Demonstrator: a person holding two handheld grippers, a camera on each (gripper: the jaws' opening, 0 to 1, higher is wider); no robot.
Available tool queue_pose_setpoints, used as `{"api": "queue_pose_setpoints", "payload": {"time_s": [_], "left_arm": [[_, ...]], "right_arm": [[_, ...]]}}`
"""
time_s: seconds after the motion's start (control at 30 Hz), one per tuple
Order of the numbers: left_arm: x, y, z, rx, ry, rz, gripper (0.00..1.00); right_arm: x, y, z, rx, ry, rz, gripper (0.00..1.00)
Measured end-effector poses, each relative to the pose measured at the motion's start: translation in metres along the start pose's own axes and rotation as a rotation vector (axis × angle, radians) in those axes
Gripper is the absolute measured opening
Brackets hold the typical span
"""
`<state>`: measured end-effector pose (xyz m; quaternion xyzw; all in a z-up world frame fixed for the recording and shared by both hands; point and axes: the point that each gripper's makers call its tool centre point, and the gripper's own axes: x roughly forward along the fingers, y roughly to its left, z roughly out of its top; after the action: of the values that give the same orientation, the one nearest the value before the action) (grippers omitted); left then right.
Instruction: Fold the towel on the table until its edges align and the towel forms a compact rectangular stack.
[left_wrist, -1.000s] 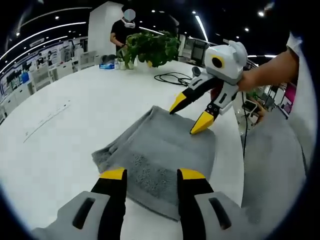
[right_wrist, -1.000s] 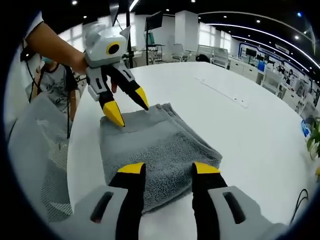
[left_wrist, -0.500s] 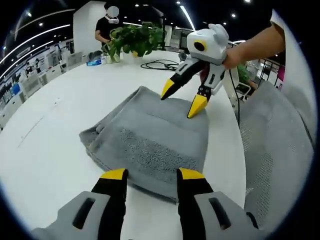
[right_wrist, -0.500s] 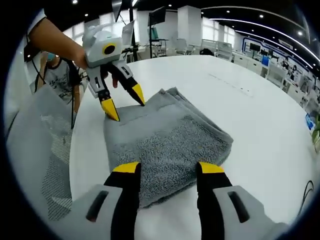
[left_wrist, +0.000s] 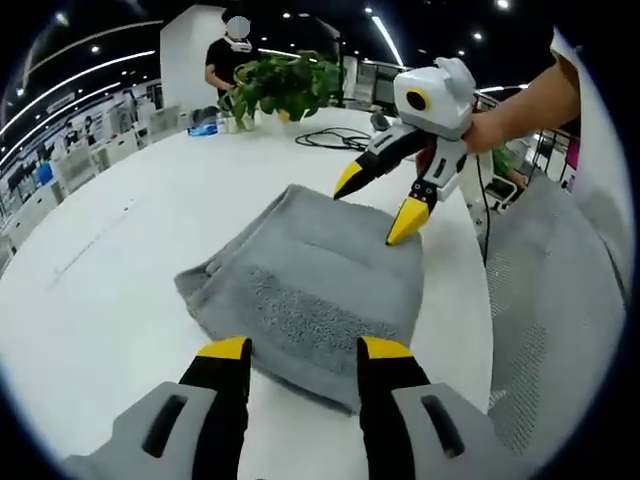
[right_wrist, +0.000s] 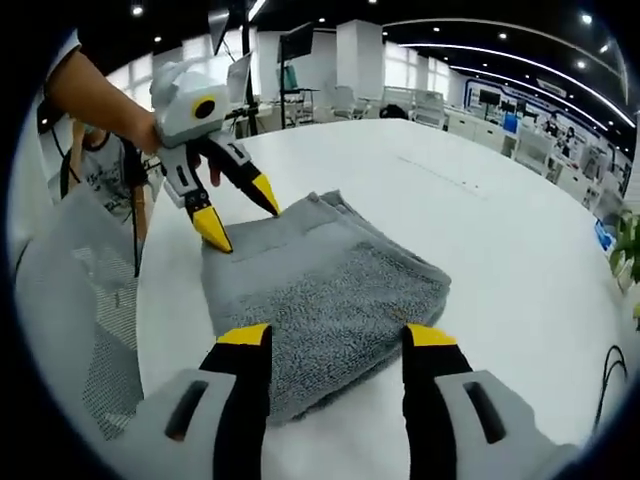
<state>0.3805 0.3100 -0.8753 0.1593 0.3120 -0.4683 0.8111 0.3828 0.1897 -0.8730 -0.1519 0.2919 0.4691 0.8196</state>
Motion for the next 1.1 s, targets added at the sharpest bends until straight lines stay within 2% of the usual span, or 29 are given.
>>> {"api": "queue_pose_setpoints", "payload": {"time_s": [0.13, 0.4, 0.53, 0.63, 0.77, 0.9, 1.1], "left_arm": [[0.001, -0.011, 0.003, -0.001, -0.014, -0.017, 0.52], [0.005, -0.021, -0.006, -0.020, 0.004, -0.036, 0.57], [0.004, -0.022, -0.006, -0.016, 0.007, -0.017, 0.59], [0.003, -0.022, -0.011, -0.028, 0.016, 0.003, 0.65], [0.002, -0.024, -0.019, -0.043, 0.027, 0.022, 0.73], [0.003, -0.021, -0.026, -0.076, 0.038, 0.029, 0.72], [0.009, -0.015, -0.038, -0.066, 0.089, 0.054, 0.67]], "right_arm": [[-0.002, 0.007, -0.001, 0.005, -0.006, 0.003, 0.58], [-0.001, 0.015, -0.008, 0.003, -0.002, 0.002, 0.61], [-0.002, 0.016, -0.010, 0.018, 0.003, -0.005, 0.64], [-0.001, 0.019, -0.014, 0.028, 0.009, -0.007, 0.66], [0.001, 0.022, -0.024, 0.046, 0.048, -0.007, 0.67], [0.003, 0.023, -0.032, 0.060, 0.074, -0.010, 0.65], [0.007, 0.021, -0.040, 0.048, 0.103, -0.026, 0.62]]}}
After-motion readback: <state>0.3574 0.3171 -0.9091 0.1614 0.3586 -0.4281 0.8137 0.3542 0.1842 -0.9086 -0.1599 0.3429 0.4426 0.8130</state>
